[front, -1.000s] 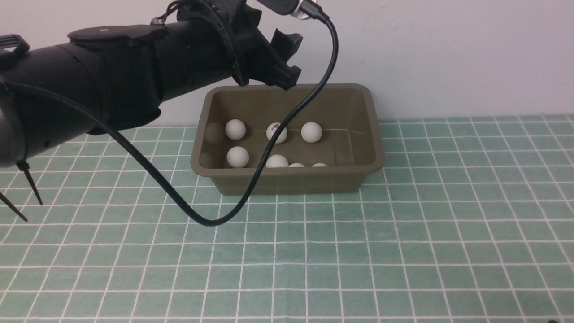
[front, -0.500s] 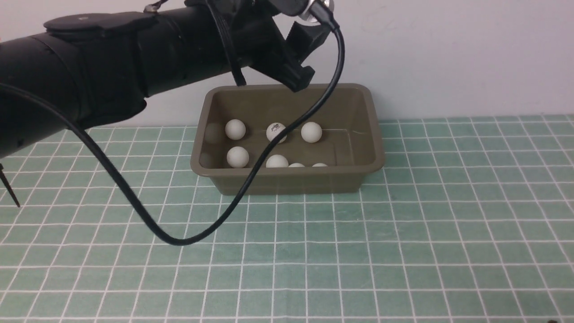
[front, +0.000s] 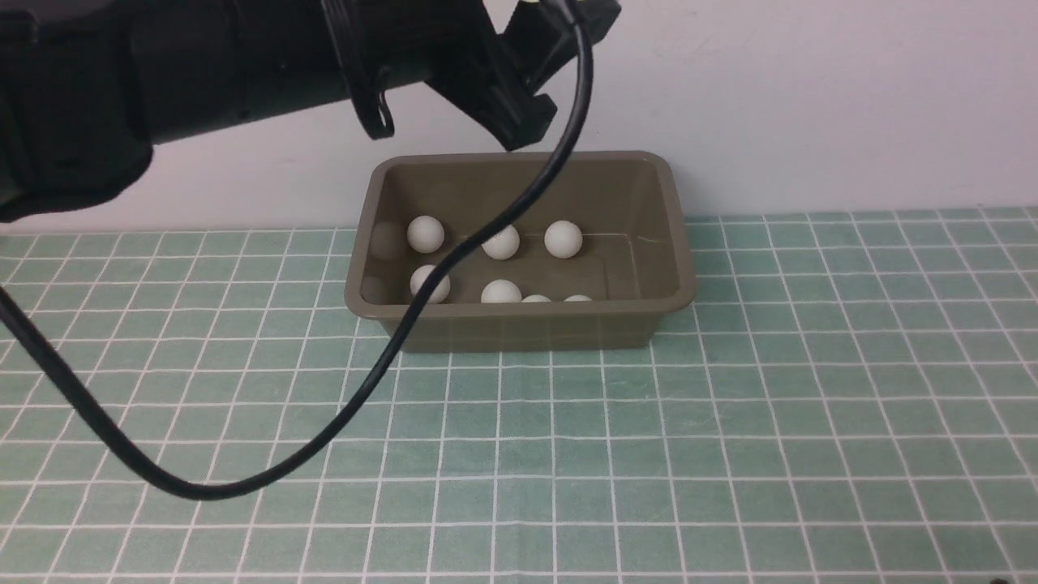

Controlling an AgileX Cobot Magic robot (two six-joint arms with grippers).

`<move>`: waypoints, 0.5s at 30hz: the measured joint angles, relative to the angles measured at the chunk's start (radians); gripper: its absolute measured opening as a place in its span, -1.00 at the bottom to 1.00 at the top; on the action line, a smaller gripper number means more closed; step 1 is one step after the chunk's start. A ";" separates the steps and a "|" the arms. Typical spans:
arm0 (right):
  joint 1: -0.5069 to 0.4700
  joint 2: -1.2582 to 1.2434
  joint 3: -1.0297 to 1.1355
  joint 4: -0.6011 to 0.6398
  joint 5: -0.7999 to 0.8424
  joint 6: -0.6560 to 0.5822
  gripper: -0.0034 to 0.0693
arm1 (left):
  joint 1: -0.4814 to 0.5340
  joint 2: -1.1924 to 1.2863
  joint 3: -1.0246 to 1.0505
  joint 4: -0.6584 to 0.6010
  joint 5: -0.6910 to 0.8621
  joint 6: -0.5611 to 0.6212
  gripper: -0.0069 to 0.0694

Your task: Put the table tennis balls in the box on the green coffee tablecloth.

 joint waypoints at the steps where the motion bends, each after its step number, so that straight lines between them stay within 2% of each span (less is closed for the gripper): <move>1: 0.000 0.000 0.000 0.000 0.000 0.000 0.11 | 0.000 -0.011 0.000 0.118 0.003 -0.153 0.42; 2: 0.000 0.000 0.000 -0.001 0.000 0.000 0.11 | 0.000 -0.026 0.000 0.267 0.010 -0.346 0.42; 3: 0.000 0.000 0.000 -0.001 0.000 0.000 0.11 | 0.000 -0.039 0.000 0.371 0.026 -0.484 0.42; 5: 0.000 0.000 0.000 -0.001 0.000 0.000 0.11 | 0.000 -0.065 0.000 0.535 0.054 -0.668 0.42; 7: 0.000 0.000 0.000 -0.001 0.000 0.000 0.11 | 0.000 -0.111 0.000 0.724 0.135 -0.927 0.42; 8: 0.000 0.000 0.000 -0.001 0.000 0.000 0.11 | 0.000 -0.139 0.000 0.806 0.170 -0.999 0.42; 9: 0.000 0.000 0.000 -0.001 0.000 0.000 0.11 | 0.000 -0.145 0.000 0.822 0.179 -1.032 0.42; 12: 0.000 0.000 0.000 -0.001 0.000 0.000 0.11 | 0.000 -0.257 0.000 1.037 0.345 -1.257 0.42; 15: 0.000 0.000 0.000 -0.002 0.000 0.000 0.11 | 0.002 -0.366 0.000 1.155 0.452 -1.378 0.42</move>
